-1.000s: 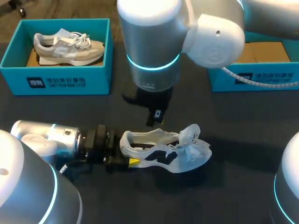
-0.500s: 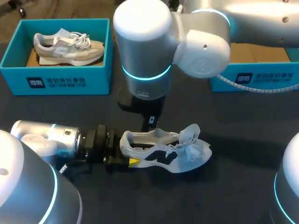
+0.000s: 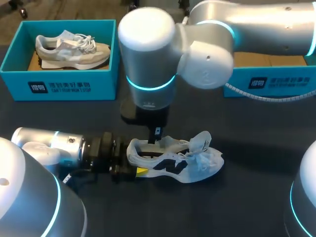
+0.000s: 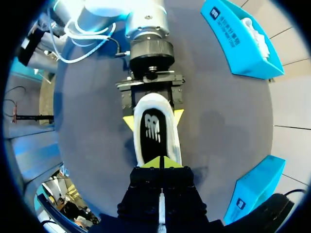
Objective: Take the shoe out of the shoebox, open the shoe tongue, remove and reinsert the insole, then place the shoe into the shoebox
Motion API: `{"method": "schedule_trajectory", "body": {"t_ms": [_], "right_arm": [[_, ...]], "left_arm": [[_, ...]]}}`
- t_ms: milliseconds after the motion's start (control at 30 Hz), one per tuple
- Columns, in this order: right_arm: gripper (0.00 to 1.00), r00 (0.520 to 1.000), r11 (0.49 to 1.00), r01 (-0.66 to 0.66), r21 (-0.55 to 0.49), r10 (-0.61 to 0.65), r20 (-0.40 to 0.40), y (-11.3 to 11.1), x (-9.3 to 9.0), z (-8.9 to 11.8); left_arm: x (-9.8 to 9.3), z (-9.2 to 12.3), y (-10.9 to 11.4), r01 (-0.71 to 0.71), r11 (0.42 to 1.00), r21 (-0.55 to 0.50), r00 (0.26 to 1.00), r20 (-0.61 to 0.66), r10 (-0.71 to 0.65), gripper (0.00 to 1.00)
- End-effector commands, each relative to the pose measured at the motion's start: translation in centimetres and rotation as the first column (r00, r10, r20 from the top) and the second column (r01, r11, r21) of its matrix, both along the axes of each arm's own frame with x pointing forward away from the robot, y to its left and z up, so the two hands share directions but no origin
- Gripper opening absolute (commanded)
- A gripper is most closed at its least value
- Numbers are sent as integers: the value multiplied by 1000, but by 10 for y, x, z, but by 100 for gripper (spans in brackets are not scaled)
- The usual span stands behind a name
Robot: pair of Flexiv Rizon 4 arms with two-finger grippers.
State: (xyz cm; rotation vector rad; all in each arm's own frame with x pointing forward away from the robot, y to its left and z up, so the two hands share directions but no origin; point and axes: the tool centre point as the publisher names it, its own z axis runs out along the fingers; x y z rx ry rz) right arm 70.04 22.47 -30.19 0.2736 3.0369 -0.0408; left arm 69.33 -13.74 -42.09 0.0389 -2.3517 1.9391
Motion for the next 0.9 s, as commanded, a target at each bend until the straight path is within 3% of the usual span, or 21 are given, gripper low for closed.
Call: {"method": "schedule_trajectory", "body": {"t_ms": [33,433,900], "right_arm": [[0,1000,1000,3,-16,-3,-2,19,5,-25],[0,999,998,48,-28,-47,12,21,-5,-52],[0,998,998,60,-36,-59,20,15,-2,-68]], "left_arm": [[2,-6,-2,-2,1000,0,1000,1,2,0],[2,-6,-2,-2,1000,0,1000,1,2,0],[2,-6,-2,-2,1000,0,1000,1,2,0]]}}
